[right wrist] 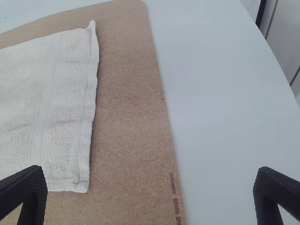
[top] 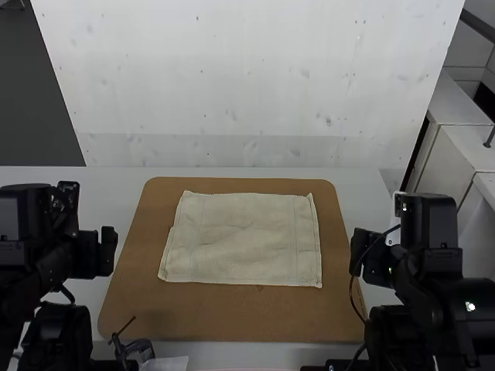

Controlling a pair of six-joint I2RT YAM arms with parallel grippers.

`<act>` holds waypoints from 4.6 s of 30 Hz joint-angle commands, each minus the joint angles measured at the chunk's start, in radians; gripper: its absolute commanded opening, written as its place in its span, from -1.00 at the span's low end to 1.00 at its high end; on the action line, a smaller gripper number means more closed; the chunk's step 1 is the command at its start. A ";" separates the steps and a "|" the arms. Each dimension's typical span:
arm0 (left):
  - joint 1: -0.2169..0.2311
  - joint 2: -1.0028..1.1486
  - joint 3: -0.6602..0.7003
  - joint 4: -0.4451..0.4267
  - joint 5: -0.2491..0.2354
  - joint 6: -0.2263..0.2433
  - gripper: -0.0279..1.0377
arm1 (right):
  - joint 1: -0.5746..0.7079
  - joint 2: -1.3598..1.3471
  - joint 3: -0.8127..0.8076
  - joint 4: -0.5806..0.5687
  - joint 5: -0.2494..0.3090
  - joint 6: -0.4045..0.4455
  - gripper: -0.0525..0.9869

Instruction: Fold the towel.

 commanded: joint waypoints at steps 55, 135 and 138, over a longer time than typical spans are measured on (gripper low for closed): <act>-0.145 1.328 0.484 0.484 0.025 -0.059 0.84 | 0.072 1.918 0.731 0.617 -0.081 0.090 0.84; -0.187 2.026 1.156 0.358 0.161 -0.312 -0.94 | 0.127 2.044 1.017 0.652 0.012 0.119 -0.87; -0.187 1.981 1.148 0.351 0.160 -0.322 -0.94 | 0.127 2.015 1.021 0.657 0.012 0.122 -0.87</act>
